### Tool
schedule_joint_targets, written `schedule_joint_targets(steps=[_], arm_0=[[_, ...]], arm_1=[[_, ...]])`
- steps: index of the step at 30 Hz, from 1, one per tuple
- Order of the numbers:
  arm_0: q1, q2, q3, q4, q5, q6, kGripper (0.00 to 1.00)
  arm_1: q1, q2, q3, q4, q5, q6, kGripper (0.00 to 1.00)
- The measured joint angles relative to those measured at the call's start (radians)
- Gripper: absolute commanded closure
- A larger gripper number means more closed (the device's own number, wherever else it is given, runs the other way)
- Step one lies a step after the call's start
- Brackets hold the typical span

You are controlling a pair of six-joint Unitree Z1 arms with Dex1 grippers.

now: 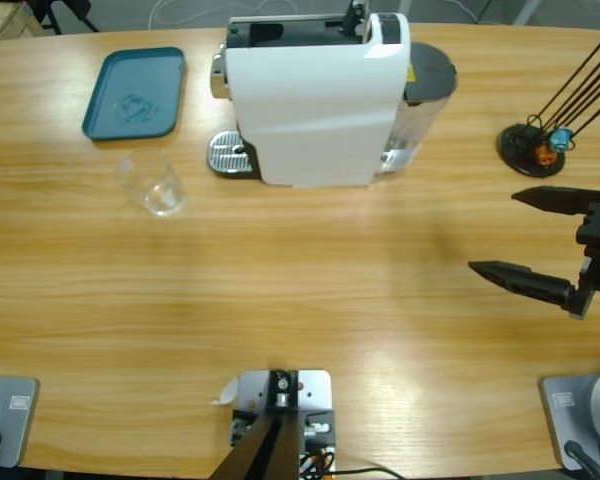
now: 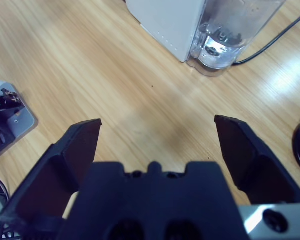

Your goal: Pour coffee

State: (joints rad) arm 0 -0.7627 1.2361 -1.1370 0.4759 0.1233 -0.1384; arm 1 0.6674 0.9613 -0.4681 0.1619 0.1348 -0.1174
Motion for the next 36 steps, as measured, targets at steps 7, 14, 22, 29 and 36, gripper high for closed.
schedule_joint_targets(steps=[7,14,22,29,36], arm_0=[[-0.010,-0.125,0.174,-0.051,0.026,-0.039,0.000],[-0.010,-0.121,0.236,-0.050,0.026,-0.035,0.009],[-0.010,-0.099,0.311,-0.050,0.026,-0.031,0.009],[-0.011,-0.102,0.375,-0.070,0.034,-0.031,0.009],[-0.011,-0.098,0.383,-0.091,0.057,-0.031,0.011]], arm_1=[[0.000,0.000,-0.029,0.040,-0.026,0.011,0.007],[-0.003,0.011,-0.223,0.219,-0.269,0.090,0.288],[-0.376,0.096,-0.271,0.194,-0.321,0.293,0.529],[-0.491,0.220,-0.183,-0.019,-0.295,0.315,0.524],[-0.494,0.320,-0.074,-0.149,-0.280,0.317,0.524]])
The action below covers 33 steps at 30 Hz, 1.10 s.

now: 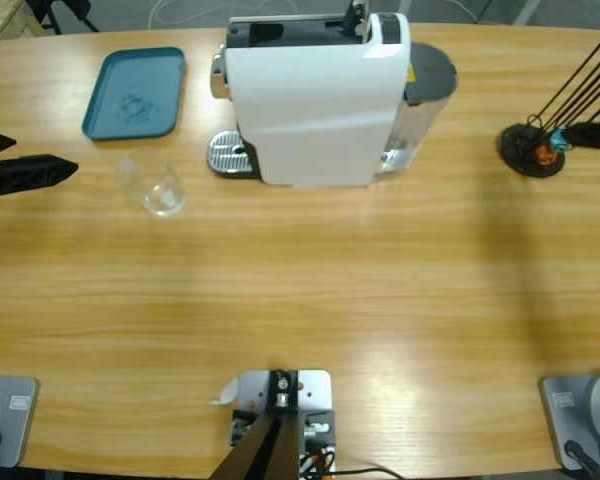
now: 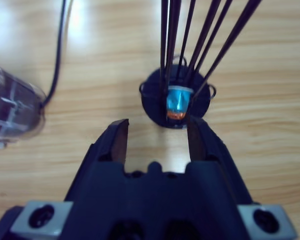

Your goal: Pour coffee

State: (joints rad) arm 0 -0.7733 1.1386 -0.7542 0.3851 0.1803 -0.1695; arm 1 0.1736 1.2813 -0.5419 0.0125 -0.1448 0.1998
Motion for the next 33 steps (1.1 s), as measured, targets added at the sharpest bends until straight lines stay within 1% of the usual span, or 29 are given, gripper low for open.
schedule_joint_targets(steps=[6,15,33], arm_0=[[0.000,0.007,0.000,-0.007,0.000,0.000,0.013],[0.000,0.012,0.000,-0.011,0.000,0.000,0.013],[0.000,0.023,0.000,-0.015,0.000,0.000,0.013]], arm_1=[[-0.021,0.030,0.013,-0.047,0.000,0.000,0.524],[-0.029,0.139,0.031,-0.155,-0.006,0.000,0.520],[-0.046,0.206,0.034,-0.220,-0.053,0.000,0.520]])
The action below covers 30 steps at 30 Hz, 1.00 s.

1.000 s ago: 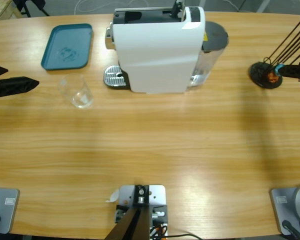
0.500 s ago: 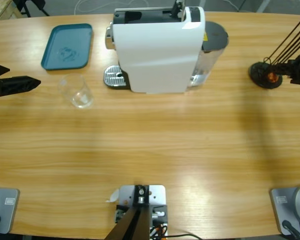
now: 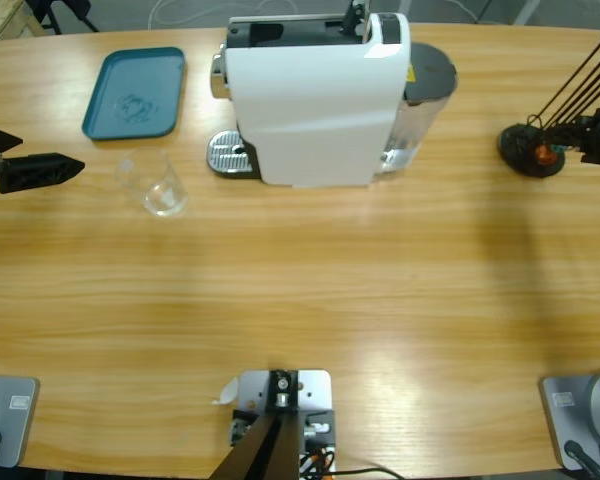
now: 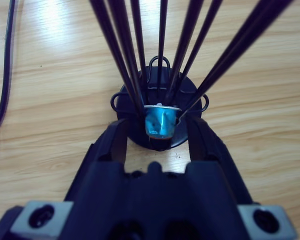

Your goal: Pour coffee

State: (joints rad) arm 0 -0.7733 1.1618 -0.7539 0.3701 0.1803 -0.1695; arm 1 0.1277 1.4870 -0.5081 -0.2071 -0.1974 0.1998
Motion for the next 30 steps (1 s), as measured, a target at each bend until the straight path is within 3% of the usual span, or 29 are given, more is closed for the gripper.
schedule_joint_targets(steps=[15,18,20,23,30], arm_0=[[0.000,0.000,0.000,-0.003,0.000,0.000,0.013],[0.000,0.000,0.000,-0.003,0.000,0.000,0.013],[0.000,0.000,0.000,-0.003,0.000,0.000,0.013],[0.000,0.000,0.000,-0.003,0.000,0.000,0.013],[0.000,0.000,0.000,-0.003,0.000,0.000,0.013]], arm_1=[[-0.004,0.049,0.003,-0.046,-0.003,0.000,0.539],[-0.004,0.053,0.004,-0.053,-0.007,0.000,0.776],[-0.004,0.056,0.006,-0.055,-0.007,0.001,0.817],[-0.006,0.063,0.006,-0.055,-0.012,0.004,1.000],[-0.012,0.066,0.009,-0.059,-0.021,0.012,1.000]])
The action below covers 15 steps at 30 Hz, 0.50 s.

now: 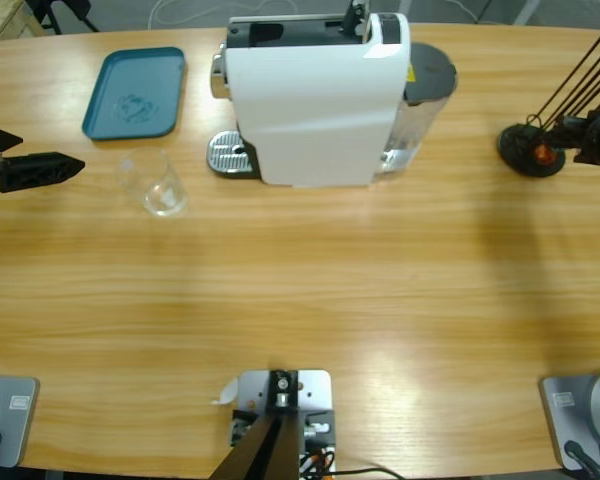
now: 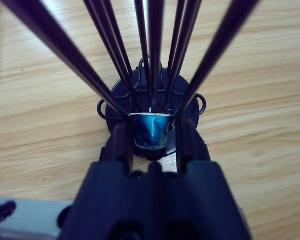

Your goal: Pour coffee

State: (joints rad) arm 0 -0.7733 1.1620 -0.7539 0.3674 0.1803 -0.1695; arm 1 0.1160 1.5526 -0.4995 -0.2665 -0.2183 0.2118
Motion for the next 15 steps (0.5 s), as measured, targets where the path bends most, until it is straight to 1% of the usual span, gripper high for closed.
schedule_joint_targets(steps=[11,15], arm_0=[[0.000,0.000,0.000,-0.002,0.000,0.000,0.013],[0.000,0.000,0.001,-0.004,0.000,0.000,0.013]], arm_1=[[0.000,-0.009,0.007,-0.001,-0.001,0.000,1.000],[-0.001,-0.067,-0.012,0.078,-0.003,0.000,1.000]])
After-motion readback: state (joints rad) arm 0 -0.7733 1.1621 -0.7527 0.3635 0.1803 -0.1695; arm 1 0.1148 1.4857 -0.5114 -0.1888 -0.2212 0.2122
